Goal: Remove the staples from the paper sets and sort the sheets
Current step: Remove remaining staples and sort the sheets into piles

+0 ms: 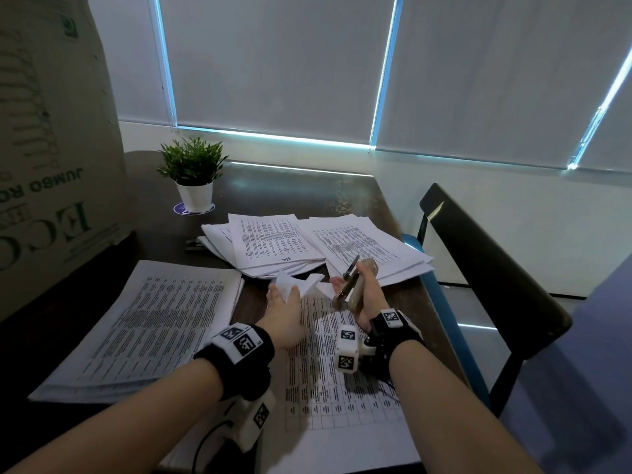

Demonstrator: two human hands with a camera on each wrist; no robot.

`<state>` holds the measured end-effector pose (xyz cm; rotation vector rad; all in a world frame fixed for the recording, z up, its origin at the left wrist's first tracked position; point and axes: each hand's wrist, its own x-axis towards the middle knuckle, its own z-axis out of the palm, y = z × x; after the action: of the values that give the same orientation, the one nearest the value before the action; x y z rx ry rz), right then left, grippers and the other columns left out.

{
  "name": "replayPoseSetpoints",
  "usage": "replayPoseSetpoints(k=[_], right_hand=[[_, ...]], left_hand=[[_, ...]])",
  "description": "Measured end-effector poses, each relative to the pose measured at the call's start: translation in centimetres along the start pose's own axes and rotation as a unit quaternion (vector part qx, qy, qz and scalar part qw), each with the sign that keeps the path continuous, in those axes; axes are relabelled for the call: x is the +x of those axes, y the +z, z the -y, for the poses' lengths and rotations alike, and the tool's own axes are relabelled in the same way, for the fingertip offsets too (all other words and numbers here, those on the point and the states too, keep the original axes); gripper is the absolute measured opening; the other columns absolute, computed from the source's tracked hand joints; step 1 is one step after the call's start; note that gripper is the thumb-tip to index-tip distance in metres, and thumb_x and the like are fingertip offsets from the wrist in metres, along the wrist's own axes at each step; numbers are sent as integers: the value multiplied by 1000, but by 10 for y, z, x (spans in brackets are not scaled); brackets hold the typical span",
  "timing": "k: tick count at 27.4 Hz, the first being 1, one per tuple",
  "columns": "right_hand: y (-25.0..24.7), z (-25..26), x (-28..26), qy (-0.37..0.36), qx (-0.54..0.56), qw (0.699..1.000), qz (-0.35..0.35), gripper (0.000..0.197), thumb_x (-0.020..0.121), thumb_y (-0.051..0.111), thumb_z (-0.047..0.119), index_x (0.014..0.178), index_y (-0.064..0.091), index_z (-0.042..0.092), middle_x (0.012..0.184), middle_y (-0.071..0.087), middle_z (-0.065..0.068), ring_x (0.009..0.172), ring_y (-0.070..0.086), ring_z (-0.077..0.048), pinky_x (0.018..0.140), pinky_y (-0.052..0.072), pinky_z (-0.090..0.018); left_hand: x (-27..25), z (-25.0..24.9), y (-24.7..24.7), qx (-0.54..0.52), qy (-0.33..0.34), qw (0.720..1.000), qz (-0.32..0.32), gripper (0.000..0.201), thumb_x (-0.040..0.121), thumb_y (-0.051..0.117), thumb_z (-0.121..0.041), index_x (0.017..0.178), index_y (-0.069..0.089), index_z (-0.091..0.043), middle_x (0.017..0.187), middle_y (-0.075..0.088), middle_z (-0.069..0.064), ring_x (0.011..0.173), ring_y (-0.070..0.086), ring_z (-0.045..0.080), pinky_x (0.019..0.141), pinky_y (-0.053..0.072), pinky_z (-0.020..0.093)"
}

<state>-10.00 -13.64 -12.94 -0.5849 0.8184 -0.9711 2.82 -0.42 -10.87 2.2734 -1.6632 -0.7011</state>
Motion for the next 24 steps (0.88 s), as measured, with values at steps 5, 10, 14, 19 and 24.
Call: replayPoseSetpoints(k=[5, 10, 14, 19, 24], right_hand=[[-2, 0, 0, -2, 2, 1000, 7, 48, 95, 60, 42, 119, 53, 1, 96, 70, -21, 90, 70, -24, 77, 59, -32], [-4, 1, 0, -2, -16, 1000, 17, 46, 96, 58, 45, 116, 54, 4, 99, 70, -22, 88, 69, -25, 78, 58, -34], [-5, 3, -2, -8, -38, 999, 14, 43, 97, 54, 48, 108, 55, 6, 94, 71, -18, 81, 67, -24, 77, 55, -36], [2, 4, -8, 2, -52, 999, 15, 41, 93, 59, 49, 97, 56, 8, 76, 65, -10, 62, 61, -20, 60, 52, -31], [-5, 56, -32, -110, -203, 973, -1, 43, 81, 71, 53, 85, 67, 11, 83, 67, -14, 62, 60, -24, 62, 50, -32]], left_hand=[[4, 2, 3, -1, -3, 1000, -2, 84, 96, 51, -24, 151, -11, -11, 148, -27, 33, 142, -18, 44, 118, 3, 46], [11, 7, 5, 2, 11, 1000, -17, 71, 92, 46, -29, 150, 10, -9, 153, -7, 30, 142, -2, 49, 118, 13, 50], [12, 9, 2, -157, 49, 968, -191, 56, 91, 45, -6, 143, 24, -5, 130, 42, 18, 115, 46, 32, 94, 42, 38], [13, 14, -6, -419, -9, 901, -114, 29, 97, 45, -5, 125, 51, 1, 113, 63, 15, 90, 62, 24, 76, 51, 33], [-3, 0, -44, -408, 69, 878, -242, 18, 99, 41, -9, 111, 55, -6, 110, 65, 10, 100, 65, 26, 78, 56, 36]])
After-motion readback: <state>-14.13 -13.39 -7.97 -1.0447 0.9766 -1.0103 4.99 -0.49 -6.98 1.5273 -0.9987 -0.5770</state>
